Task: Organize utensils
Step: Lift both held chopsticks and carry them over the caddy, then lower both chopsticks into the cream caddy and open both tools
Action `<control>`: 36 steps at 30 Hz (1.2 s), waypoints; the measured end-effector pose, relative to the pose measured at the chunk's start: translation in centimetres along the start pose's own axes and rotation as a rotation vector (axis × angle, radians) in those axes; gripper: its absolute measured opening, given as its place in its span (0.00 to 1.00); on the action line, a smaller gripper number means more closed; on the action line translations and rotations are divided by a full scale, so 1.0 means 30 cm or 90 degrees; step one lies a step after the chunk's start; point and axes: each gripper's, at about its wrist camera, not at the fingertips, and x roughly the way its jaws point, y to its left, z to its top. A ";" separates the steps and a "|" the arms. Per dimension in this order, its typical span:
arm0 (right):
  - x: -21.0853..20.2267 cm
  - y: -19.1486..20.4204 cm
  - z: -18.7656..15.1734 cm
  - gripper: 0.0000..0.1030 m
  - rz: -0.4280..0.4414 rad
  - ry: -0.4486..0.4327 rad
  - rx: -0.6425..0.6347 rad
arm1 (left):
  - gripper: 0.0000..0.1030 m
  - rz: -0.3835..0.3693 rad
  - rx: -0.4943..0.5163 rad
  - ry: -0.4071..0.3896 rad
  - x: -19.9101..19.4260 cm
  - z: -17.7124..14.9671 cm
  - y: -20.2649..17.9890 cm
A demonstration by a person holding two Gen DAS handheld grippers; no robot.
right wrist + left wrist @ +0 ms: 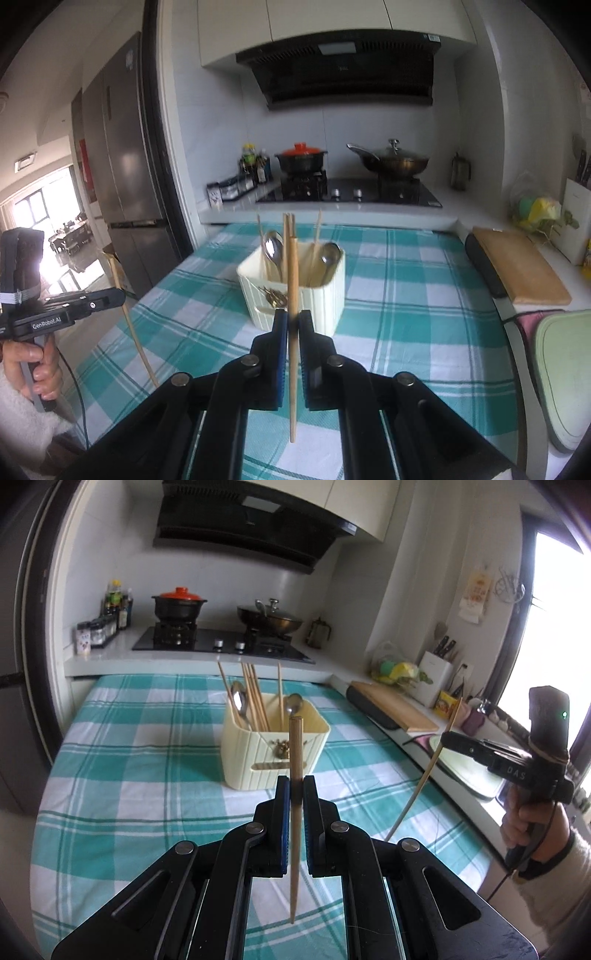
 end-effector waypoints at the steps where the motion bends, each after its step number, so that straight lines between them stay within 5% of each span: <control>1: 0.006 0.003 -0.002 0.06 -0.002 0.006 -0.005 | 0.05 -0.001 -0.001 0.000 -0.001 0.001 0.003; 9: 0.061 -0.017 -0.010 0.06 -0.014 0.061 -0.022 | 0.05 0.008 0.011 0.022 0.024 0.017 0.005; 13: 0.069 -0.033 0.059 0.06 -0.032 0.049 -0.053 | 0.05 -0.004 0.016 -0.040 -0.043 0.153 -0.008; 18: 0.041 -0.034 0.284 0.06 -0.044 -0.056 -0.088 | 0.05 0.015 0.052 -0.155 -0.095 0.412 -0.052; 23: 0.076 -0.028 0.473 0.06 -0.044 -0.169 -0.090 | 0.05 0.068 0.071 -0.241 0.020 0.602 -0.063; 28: 0.282 -0.055 0.507 0.06 -0.026 -0.160 -0.069 | 0.05 0.075 0.018 -0.167 0.286 0.633 0.027; 36: 0.711 -0.174 0.366 0.06 0.004 0.057 0.023 | 0.05 0.082 -0.049 -0.006 0.637 0.498 0.168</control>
